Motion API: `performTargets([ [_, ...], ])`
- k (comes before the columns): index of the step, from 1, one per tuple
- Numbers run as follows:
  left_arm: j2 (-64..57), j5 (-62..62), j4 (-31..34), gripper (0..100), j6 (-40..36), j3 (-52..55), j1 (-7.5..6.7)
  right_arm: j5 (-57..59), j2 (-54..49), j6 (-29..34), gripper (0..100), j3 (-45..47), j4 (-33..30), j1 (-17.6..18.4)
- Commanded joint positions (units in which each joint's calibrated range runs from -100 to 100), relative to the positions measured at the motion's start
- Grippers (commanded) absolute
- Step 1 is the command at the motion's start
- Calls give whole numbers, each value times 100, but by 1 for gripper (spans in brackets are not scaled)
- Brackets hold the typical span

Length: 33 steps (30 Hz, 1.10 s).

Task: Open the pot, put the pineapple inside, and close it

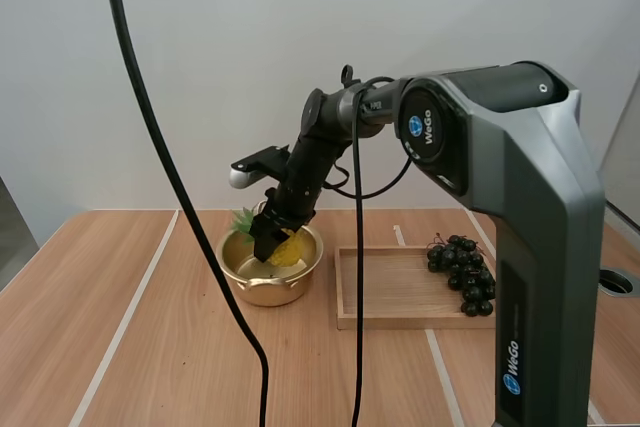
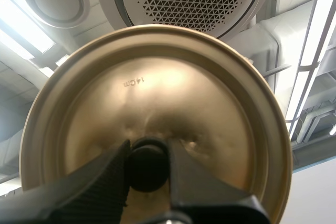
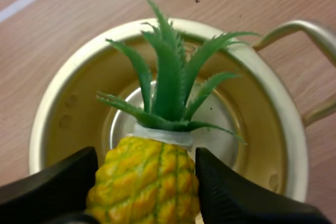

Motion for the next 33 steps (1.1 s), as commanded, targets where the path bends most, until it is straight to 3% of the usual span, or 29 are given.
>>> performTargets([
  [1,-46,-47,18,0,0,-44,1,57,85,9,0,25,-72,4],
  [18,-46,130,18,0,0,-44,1,184,358,0,3,50,-114,4],
  [21,-46,130,18,0,0,-44,1,203,358,9,35,50,-114,4],
  [24,-46,130,18,0,0,-44,1,203,332,-19,79,50,-114,4],
  [26,-46,130,18,0,0,-44,1,173,274,-29,100,50,-114,4],
  [33,-46,130,18,0,0,-44,1,58,-204,-101,100,34,1,4],
])
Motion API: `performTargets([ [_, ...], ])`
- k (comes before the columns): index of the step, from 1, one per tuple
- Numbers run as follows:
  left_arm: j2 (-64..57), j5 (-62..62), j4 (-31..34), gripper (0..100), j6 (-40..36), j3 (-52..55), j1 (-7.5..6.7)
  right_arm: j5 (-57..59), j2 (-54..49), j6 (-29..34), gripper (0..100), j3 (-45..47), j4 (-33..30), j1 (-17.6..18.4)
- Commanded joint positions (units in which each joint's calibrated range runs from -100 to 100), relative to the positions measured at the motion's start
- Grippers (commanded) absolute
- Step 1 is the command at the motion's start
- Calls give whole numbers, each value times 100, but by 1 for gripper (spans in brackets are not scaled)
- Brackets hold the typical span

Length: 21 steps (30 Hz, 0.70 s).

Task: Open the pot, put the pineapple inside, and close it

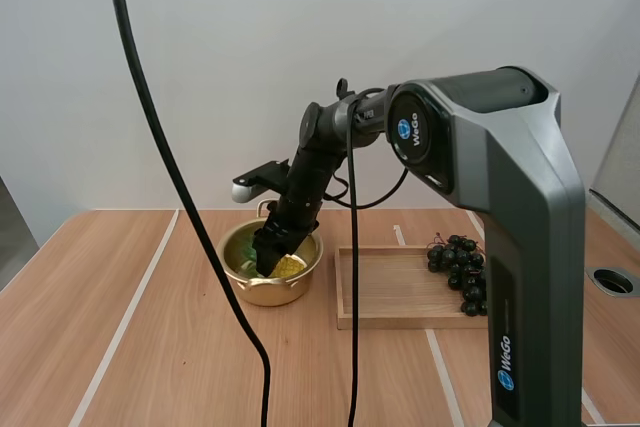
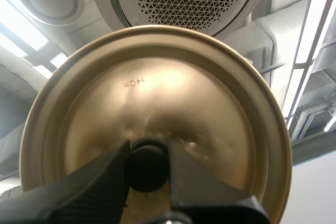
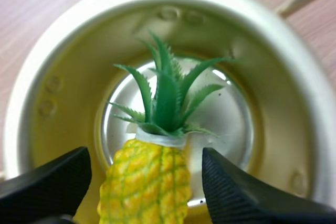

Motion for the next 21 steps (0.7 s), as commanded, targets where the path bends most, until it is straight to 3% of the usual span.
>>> performTargets([
  [1,-46,-41,18,0,0,-44,1,13,-358,-79,100,-19,88,4],
  [11,-46,-22,18,0,0,-44,1,-747,-1862,147,100,-19,310,-145],
  [21,-46,-25,5,0,0,-44,1,-3246,-3709,318,100,-19,1217,-1056],
])
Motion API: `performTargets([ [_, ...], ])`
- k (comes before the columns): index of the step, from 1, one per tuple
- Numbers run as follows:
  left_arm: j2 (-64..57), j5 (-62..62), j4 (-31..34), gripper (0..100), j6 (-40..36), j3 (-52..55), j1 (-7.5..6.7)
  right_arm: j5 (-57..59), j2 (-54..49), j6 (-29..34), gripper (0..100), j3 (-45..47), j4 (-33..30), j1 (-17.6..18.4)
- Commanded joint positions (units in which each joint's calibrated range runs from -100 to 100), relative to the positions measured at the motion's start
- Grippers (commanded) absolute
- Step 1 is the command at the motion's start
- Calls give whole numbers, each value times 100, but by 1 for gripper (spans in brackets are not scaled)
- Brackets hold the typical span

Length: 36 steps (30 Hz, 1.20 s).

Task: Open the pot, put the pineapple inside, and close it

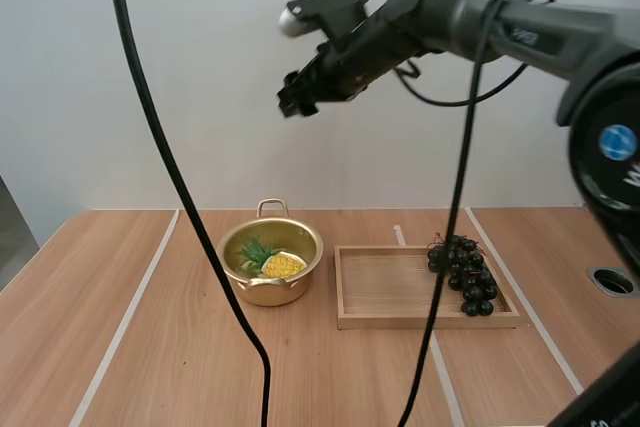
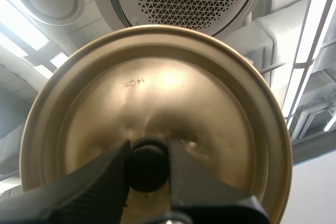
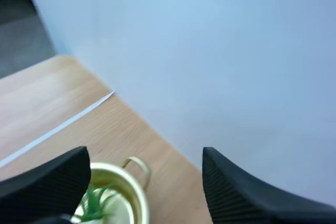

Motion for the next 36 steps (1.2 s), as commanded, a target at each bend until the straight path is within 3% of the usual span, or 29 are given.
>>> performTargets([
  [1,-46,-25,5,0,0,-44,1,-915,-578,105,100,-19,267,-300],
  [9,-46,342,-2,0,-18,-44,1,-2790,-1745,433,100,-19,678,-1049],
  [17,-46,1097,-2,0,-192,-44,1,-4826,-2649,433,100,-19,722,-1086],
  [24,-34,1692,-2,0,-506,-44,1,-5799,-3226,424,100,-19,722,-1086],
  [36,507,6225,86,0,-919,-29,1,-6088,-3810,354,100,-19,710,-1086],
])
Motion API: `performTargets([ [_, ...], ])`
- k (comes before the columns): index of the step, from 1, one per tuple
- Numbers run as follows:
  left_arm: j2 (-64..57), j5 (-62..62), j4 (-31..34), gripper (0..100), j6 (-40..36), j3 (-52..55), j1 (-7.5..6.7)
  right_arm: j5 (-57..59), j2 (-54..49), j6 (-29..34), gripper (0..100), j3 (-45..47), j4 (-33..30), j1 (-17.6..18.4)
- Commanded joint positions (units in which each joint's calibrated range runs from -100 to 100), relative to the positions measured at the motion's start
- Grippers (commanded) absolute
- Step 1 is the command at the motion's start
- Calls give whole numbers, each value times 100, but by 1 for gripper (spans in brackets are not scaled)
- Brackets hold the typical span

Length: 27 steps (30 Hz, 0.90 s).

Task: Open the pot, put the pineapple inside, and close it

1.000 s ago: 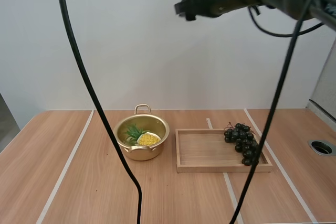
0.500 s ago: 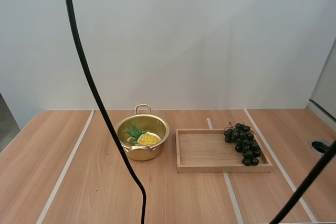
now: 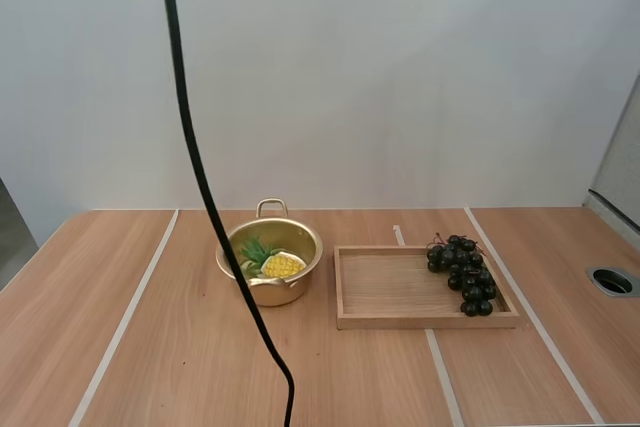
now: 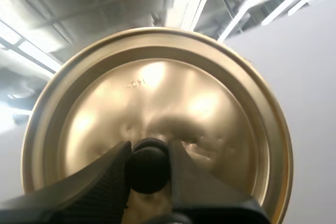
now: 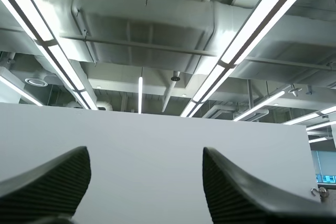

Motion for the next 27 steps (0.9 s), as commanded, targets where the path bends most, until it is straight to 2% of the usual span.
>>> performTargets([
  [1,226,1351,120,0,-344,-15,1,-172,-169,-57,100,-19,-33,-27],
  [7,885,3501,635,0,-1019,-15,1,-149,-290,-57,100,-19,-429,-27],
  [13,1715,5097,851,0,-1074,-15,1,-154,-419,-57,100,-19,-586,-27],
  [23,2949,5240,1061,0,-1056,-4,1,-38,-448,-319,100,-19,-597,-27],
  [27,3252,5240,1102,0,-993,400,1,-38,-448,-350,100,-19,-609,-27],
])
